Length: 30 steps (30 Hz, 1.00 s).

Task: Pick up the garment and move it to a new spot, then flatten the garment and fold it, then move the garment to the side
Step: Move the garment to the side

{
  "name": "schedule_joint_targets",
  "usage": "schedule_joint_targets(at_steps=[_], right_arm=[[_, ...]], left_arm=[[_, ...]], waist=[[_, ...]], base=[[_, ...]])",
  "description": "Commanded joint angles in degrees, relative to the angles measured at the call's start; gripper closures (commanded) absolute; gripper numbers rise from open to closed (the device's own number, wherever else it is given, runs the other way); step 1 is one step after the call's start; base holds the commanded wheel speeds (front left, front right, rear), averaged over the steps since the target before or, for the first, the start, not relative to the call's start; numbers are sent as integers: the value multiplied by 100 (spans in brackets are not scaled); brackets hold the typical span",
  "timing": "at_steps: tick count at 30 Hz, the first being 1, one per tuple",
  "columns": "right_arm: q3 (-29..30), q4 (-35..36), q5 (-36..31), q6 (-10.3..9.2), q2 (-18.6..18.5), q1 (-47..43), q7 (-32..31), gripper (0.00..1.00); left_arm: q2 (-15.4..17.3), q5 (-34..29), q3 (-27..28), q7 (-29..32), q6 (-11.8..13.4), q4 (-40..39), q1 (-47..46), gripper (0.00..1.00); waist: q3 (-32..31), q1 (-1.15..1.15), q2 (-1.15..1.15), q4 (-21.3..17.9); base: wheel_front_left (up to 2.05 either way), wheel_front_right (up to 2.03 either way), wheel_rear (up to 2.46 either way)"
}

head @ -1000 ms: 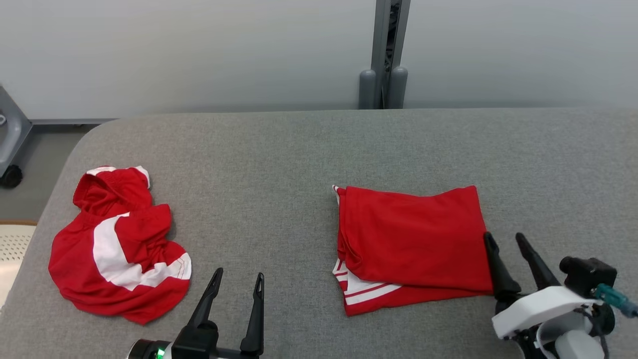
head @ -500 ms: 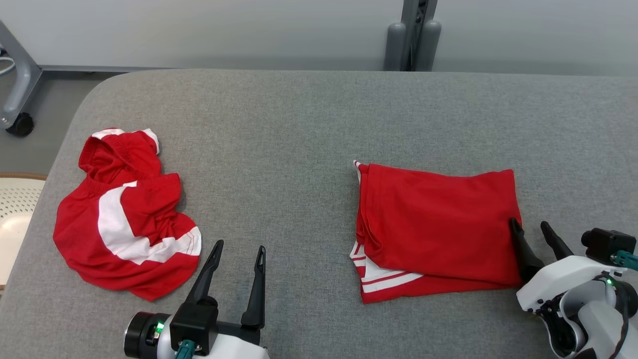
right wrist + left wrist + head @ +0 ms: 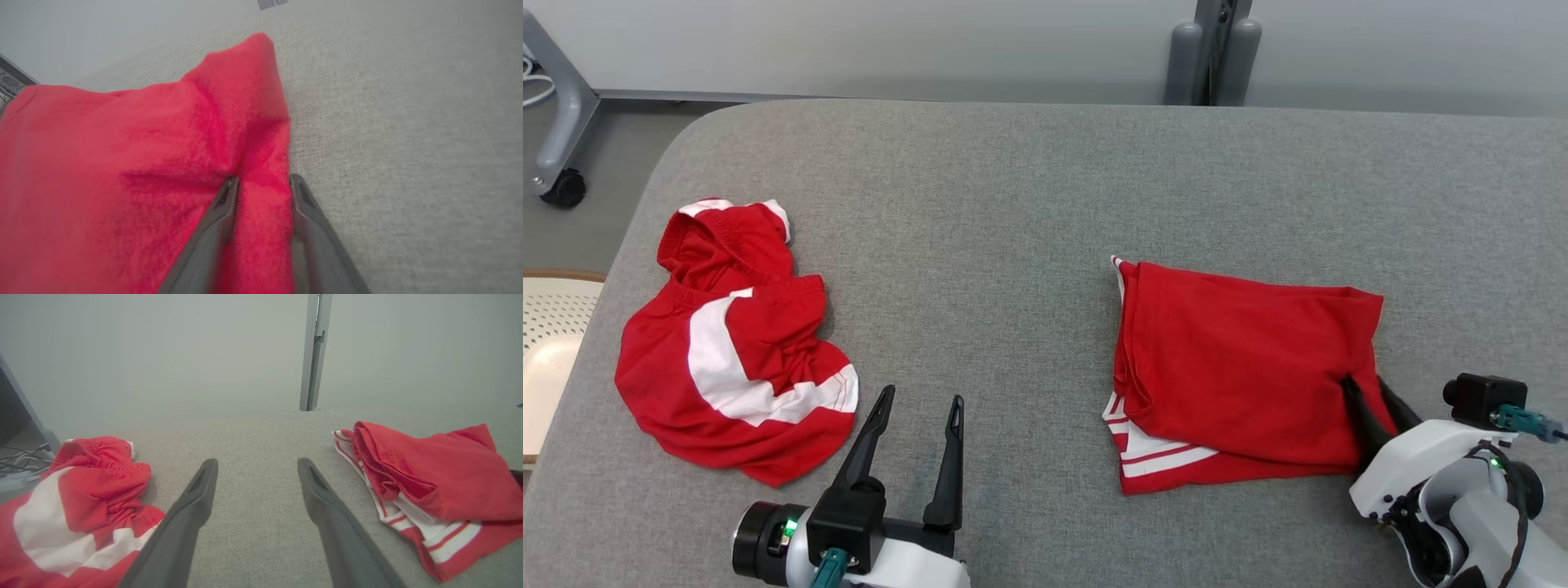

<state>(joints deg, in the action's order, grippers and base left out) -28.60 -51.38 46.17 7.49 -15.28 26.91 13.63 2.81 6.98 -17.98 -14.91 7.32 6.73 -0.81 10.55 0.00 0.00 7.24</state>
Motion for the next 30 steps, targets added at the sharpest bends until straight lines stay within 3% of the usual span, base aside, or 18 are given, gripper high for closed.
schedule_joint_targets(at_steps=[1, 7, 11, 19, 30], right_arm=[[-105, -62, 35, 0, 26, -78, -40, 100], [-129, 202, -9, -2, -233, 203, 158, 100], [154, 614, -381, -1, -328, 333, 173, 100], [891, 1498, -1306, -1, -110, 176, 172, 100], [1473, 1956, -1975, -1, 180, 27, 172, 100]], left_arm=[[18, 10, -3, -31, 27, 9, -91, 0], [19, 12, 3, -31, 36, -32, -25, 0], [18, -33, 31, -31, 34, -103, 0, 0], [18, -157, 114, -31, -75, -312, -136, 0], [100, -333, 211, -31, -259, -502, -305, 0]], waist=[[-15, 0, 0, -14], [-110, 0, 0, -99], [-134, 0, 0, -221], [-52, 0, 0, -690], [168, 0, 0, -1639]], base=[[0, 0, 0], [0, 0, 0], [0, 0, 0], [0, 0, 0], [0, 0, 0]])
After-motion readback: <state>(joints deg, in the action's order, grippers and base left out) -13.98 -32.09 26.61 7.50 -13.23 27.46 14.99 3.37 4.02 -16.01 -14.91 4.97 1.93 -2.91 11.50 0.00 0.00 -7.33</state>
